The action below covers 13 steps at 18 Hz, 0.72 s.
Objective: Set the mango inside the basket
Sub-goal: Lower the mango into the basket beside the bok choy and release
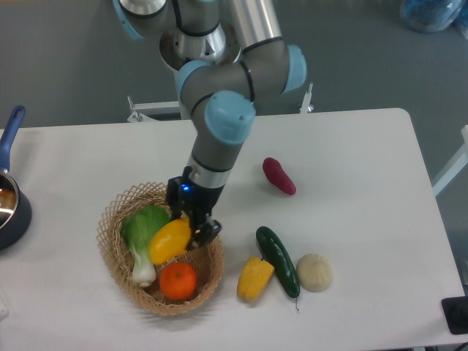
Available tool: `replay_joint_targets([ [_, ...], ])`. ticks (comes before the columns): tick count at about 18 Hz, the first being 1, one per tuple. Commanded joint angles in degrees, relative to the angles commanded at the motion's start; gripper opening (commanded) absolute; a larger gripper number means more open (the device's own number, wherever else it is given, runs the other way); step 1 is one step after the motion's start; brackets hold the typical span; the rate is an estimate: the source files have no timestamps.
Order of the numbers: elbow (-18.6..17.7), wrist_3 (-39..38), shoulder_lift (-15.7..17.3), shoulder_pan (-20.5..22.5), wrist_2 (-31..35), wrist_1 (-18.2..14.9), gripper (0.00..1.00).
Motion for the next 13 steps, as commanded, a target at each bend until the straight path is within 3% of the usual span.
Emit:
replay_joint_targets([
  [3,-0.4,0.3,-0.7,-0.9,0.1,-0.2,0.4],
  [7,-3.4,7.5,-0.1,-0.9,0.1,-0.2,0.41],
  [13,-5.2,8.4,0.7,-0.8,0.0,-0.3,0.42],
])
